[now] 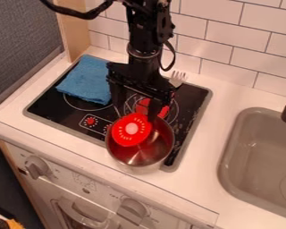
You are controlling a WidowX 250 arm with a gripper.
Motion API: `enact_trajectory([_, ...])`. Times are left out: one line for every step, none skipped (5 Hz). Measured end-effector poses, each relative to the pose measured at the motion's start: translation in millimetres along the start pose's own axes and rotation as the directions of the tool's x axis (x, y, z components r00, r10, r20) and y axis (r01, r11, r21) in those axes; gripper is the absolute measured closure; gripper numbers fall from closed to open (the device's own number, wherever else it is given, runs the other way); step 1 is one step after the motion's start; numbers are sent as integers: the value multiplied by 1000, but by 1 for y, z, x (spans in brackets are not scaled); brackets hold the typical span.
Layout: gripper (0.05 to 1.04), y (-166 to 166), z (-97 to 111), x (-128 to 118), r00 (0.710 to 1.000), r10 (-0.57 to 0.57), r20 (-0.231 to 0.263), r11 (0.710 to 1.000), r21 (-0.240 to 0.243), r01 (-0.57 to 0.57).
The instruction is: Move the blue cloth to the corner bottom left side of the stove
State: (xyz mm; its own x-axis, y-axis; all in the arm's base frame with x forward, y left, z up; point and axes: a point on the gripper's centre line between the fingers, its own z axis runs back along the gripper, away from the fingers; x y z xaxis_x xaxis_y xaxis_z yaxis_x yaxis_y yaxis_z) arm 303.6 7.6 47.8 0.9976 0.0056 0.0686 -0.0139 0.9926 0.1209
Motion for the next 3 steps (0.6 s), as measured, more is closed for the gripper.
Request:
enact_trajectory([83,-1,-7,-2,1000,-2,-24,1000,0,2])
enact_trajectory([83,7,5,5,999,21,-43,1000,6,-21])
enact_trajectory([83,38,29,31,994,112,10,994,3,-112])
